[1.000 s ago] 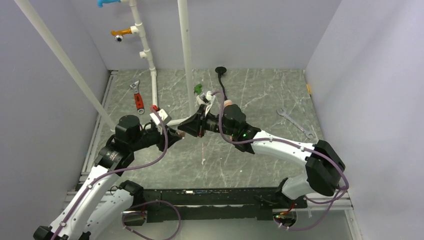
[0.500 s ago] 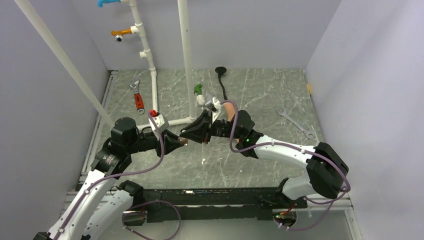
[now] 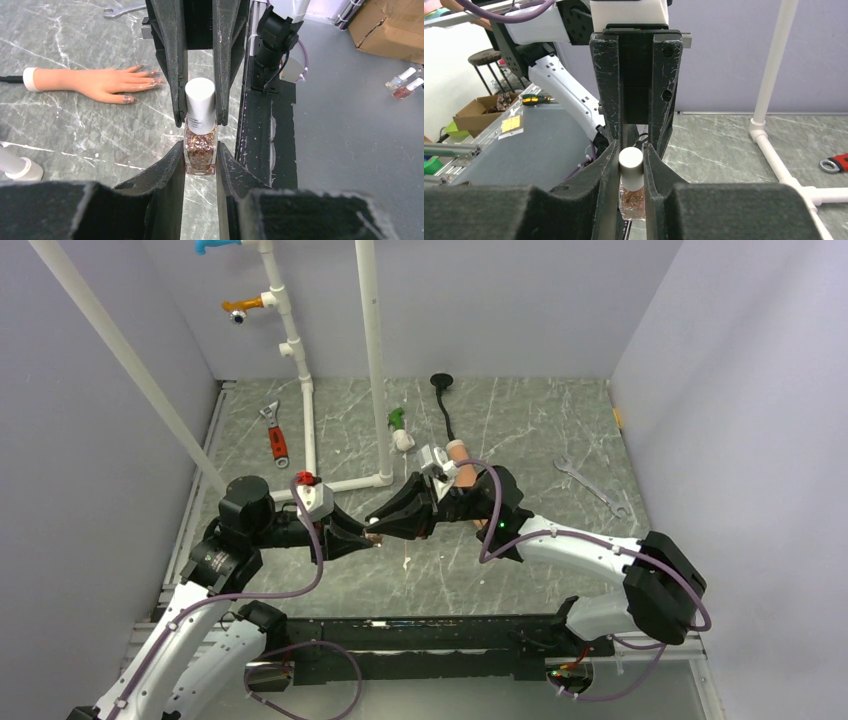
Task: Paint the nails
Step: Unscrew the nail polish bottle.
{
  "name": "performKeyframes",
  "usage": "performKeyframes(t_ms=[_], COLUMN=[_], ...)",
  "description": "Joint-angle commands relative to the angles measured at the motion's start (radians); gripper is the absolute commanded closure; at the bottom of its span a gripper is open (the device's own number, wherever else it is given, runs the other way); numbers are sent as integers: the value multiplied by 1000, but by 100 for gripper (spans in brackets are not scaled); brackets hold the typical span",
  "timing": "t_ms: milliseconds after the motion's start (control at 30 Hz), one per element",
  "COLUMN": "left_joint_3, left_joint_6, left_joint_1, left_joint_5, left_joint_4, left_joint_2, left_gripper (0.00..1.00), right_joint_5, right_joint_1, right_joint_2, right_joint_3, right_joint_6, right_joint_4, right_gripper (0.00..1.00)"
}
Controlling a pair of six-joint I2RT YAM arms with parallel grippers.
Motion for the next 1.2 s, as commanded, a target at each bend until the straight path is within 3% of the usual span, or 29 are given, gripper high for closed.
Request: performKeyframes(t_ms=[0, 133, 200, 300, 500, 667, 933, 1167], left_joint_3=[36, 37, 37, 37, 26, 27, 26, 29], left_joint_6=[29, 30, 31, 26, -13, -57, -70, -69], left_joint_1=[-1, -1, -1, -1, -1, -1, -1, 0], left_joint_5=[47, 61, 57, 30, -129, -322, -378, -369], left_joint_4=[77, 75, 71, 72, 95, 89, 94, 91], left_joint_2=[10, 17, 18, 12, -1, -4, 0, 15], left_gripper=[100, 100, 100, 100, 100, 100, 100, 100], right_joint_5=[-50, -35, -9, 80, 271, 449, 701, 693], right_joint_1=[21, 21, 22, 21, 21, 25, 68, 100], right_joint_2=[-25, -33, -44, -68, -95, -101, -91, -50], right_joint_3=[15, 50, 53, 60, 118, 157, 208, 249], right_joint_6=[-33, -41, -46, -52, -20, 27, 64, 44], right_joint_4=[-30, -112, -129, -169, -338, -473, -573, -569], right_gripper=[78, 43, 34, 29, 27, 35, 45, 47])
